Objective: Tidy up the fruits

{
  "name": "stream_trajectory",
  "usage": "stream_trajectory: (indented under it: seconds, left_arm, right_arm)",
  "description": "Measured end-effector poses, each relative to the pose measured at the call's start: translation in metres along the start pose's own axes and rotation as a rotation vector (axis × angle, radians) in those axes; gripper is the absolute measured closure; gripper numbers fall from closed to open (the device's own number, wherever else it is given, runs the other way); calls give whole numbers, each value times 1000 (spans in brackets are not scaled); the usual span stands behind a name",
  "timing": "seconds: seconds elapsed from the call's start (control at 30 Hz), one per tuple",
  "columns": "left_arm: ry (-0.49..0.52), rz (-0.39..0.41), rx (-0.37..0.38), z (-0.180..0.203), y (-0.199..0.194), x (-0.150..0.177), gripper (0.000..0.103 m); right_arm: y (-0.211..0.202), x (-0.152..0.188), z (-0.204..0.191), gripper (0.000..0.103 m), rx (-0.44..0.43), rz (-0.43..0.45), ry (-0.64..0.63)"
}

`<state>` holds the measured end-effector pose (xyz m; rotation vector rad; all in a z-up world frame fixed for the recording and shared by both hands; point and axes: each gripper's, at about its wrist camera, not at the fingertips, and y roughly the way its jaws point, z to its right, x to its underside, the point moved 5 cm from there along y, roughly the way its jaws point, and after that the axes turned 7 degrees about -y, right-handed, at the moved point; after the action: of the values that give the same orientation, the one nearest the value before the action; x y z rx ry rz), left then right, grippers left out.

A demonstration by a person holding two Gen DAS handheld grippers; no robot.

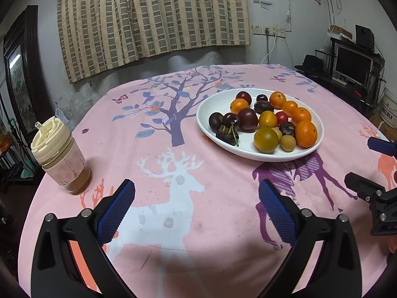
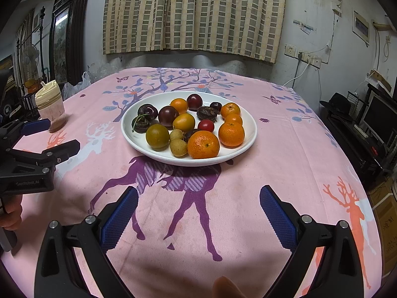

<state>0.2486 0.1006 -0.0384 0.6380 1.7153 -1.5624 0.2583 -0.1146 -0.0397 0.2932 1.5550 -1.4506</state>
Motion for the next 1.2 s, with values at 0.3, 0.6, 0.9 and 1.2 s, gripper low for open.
stream_trajectory:
  seconds: [0.3, 0.6, 0.9, 1.2]
  left_arm:
    - [-9, -7, -3, 2, 1, -1, 5]
    - [-9, -8, -3, 1, 1, 0, 5]
    - [-5, -7, -3, 2, 0, 0, 5]
    - [-4, -9, -5, 1, 1, 1, 5]
  right_arm:
    - [0, 0, 0, 4, 0, 0, 0]
    - [0, 0, 0, 4, 1, 0, -2]
    - [0, 0, 0, 4, 0, -1, -2]
    - [0, 0, -1, 4, 1, -1, -2]
